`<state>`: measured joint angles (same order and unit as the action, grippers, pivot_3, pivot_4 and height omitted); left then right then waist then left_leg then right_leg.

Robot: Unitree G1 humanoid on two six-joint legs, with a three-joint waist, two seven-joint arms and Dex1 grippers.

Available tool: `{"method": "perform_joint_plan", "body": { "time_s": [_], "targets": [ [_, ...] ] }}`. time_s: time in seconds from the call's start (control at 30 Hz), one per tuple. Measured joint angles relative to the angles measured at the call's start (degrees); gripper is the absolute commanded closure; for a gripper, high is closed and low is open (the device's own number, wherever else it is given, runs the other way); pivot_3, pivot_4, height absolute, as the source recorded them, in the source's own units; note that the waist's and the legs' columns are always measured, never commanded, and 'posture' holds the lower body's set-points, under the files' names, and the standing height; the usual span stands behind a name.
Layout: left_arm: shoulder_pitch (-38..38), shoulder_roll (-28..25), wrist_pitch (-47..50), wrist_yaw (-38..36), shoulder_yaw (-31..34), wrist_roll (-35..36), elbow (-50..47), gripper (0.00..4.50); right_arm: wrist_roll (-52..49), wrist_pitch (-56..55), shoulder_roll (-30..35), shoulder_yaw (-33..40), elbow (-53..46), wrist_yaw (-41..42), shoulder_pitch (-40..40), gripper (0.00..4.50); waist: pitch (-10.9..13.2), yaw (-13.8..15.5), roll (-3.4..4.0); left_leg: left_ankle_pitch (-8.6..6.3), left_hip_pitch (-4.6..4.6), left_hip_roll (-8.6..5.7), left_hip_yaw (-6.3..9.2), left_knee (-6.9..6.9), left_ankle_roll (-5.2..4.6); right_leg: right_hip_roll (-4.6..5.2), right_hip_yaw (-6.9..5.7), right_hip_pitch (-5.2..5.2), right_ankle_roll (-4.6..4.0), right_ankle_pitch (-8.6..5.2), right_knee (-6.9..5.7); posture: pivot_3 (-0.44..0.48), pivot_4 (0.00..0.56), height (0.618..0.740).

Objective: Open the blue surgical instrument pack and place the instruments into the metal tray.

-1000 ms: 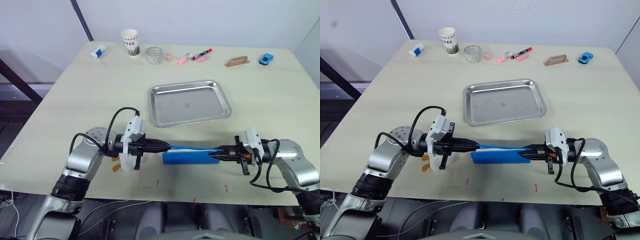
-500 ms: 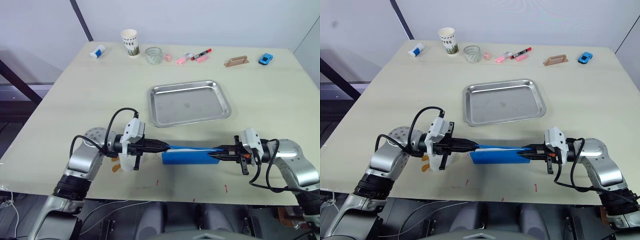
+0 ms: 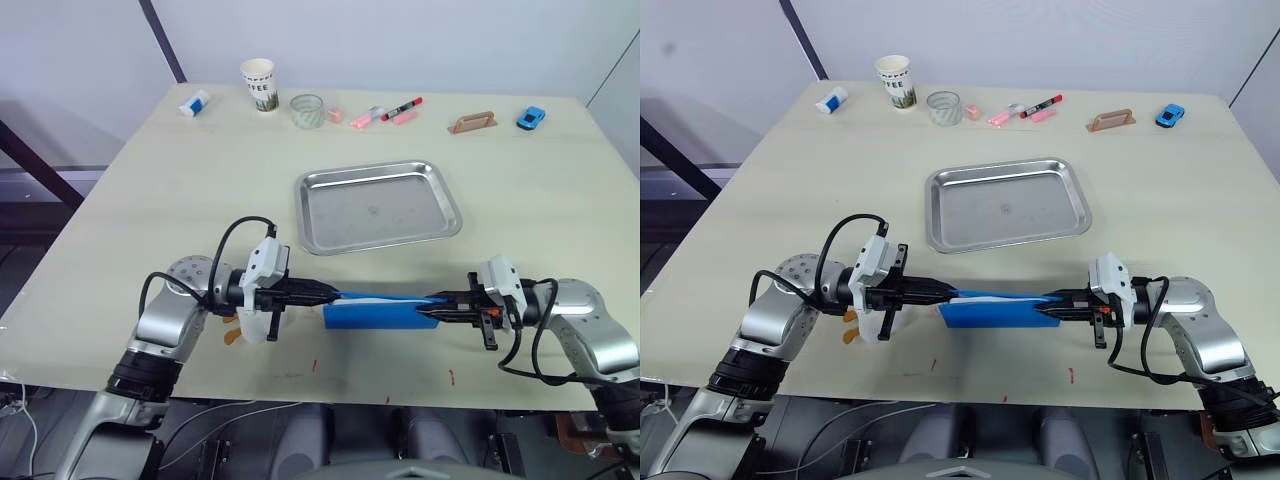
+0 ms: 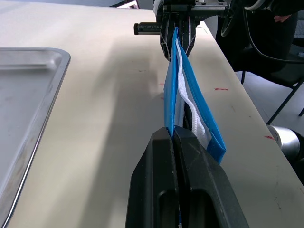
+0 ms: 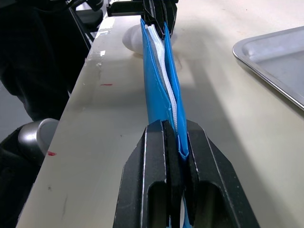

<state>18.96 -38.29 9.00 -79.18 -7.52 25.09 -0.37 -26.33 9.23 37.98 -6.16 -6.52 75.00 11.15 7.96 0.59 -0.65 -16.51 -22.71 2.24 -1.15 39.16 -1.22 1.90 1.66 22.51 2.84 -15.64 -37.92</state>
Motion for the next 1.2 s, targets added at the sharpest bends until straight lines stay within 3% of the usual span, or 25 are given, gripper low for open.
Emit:
{"method": "perform_joint_plan", "body": {
  "time_s": [0.03,0.1,0.17,0.27,0.3,0.67,0.77,0.83,0.9,0.97,1.2],
  "targets": [
    [0.00,0.00,-0.03,0.00,0.00,-0.02,0.00,4.48,-0.02,0.10,0.01,0.00,-0.03,0.01,0.00,4.50,0.00,0.00,0.00,0.00,0.00,0.00,0.00,0.00,0.00,0.00,0.00,0.00,0.00,0.00,0.00,0.000,0.150,0.740],
    [0.03,0.02,-0.17,0.00,0.00,-0.10,0.03,4.50,-0.20,0.66,0.11,0.00,-0.17,0.05,0.00,3.58,0.00,-0.01,0.00,0.00,0.00,0.00,0.00,0.00,0.00,0.00,0.00,0.00,0.00,0.00,0.00,0.000,0.150,0.740],
    [0.24,0.27,-0.48,0.04,-0.01,-0.17,0.54,4.50,-0.67,2.13,0.55,-0.06,-0.49,0.10,0.01,3.22,0.00,0.04,0.00,0.00,0.00,0.00,0.00,0.00,0.00,0.00,0.00,0.00,0.00,0.00,0.00,0.000,0.150,0.740],
    [0.66,0.28,-0.52,0.26,0.03,-0.23,1.29,4.50,-0.55,2.18,1.06,-0.01,-0.98,-0.34,-0.58,1.53,0.00,0.05,0.00,0.00,0.00,0.00,0.00,0.00,0.00,0.01,0.00,0.00,0.00,0.00,0.00,0.000,0.150,0.740],
    [0.79,0.30,-0.51,0.27,0.02,-0.25,1.46,4.50,-0.73,2.53,1.55,0.16,-1.86,-0.34,-1.14,1.20,0.00,0.09,0.01,0.00,-0.01,0.00,0.00,0.00,0.00,0.01,0.00,0.00,0.00,0.00,0.00,0.000,0.150,0.740],
    [2.15,0.42,-0.51,0.51,0.06,-0.81,3.69,4.50,-10.40,12.59,8.08,12.01,-10.37,-3.42,-7.39,1.20,0.01,0.12,0.00,0.00,-0.05,-0.01,0.02,0.01,0.00,0.01,0.00,0.00,0.00,0.00,0.02,0.000,0.150,0.740],
    [3.35,0.74,-0.73,0.46,0.00,-1.52,5.62,4.50,-16.44,17.52,7.47,14.69,-13.53,-5.93,-8.16,1.83,0.01,0.06,0.00,0.00,-0.04,-0.01,0.03,0.01,0.00,0.00,0.00,0.00,0.00,0.00,0.01,0.000,0.150,0.740],
    [3.62,1.10,-1.00,0.35,0.01,-1.81,6.22,4.50,-17.38,18.94,6.01,14.26,-14.72,-7.64,-8.11,2.77,0.01,0.09,0.00,0.00,-0.05,-0.01,0.02,0.01,0.00,0.01,0.00,0.00,0.00,0.00,0.01,0.000,0.150,0.740],
    [3.83,1.20,-1.15,0.09,0.01,-1.97,6.51,4.50,-17.42,19.48,5.37,13.45,-14.98,-8.49,-7.86,3.40,0.01,0.10,0.00,0.00,-0.05,-0.01,0.01,0.01,0.00,0.01,0.00,0.00,0.01,0.00,0.02,0.000,0.150,0.740],
    [4.03,1.41,-1.33,-0.04,0.01,-2.20,6.81,4.50,-17.29,19.58,4.51,12.66,-14.98,-9.21,-7.40,4.44,0.01,0.10,0.00,0.00,-0.05,-0.01,0.01,0.02,0.00,0.01,0.00,0.00,0.01,0.00,0.02,0.000,0.150,0.740],
    [4.64,1.59,-1.46,-0.54,-0.01,-2.62,7.20,4.50,-15.13,19.34,3.99,10.04,-13.34,-9.24,-4.92,4.44,0.01,0.10,0.00,0.00,-0.06,-0.01,0.01,0.02,0.00,0.01,0.00,0.00,0.01,0.00,0.02,0.000,0.150,0.740]
  ]
}}
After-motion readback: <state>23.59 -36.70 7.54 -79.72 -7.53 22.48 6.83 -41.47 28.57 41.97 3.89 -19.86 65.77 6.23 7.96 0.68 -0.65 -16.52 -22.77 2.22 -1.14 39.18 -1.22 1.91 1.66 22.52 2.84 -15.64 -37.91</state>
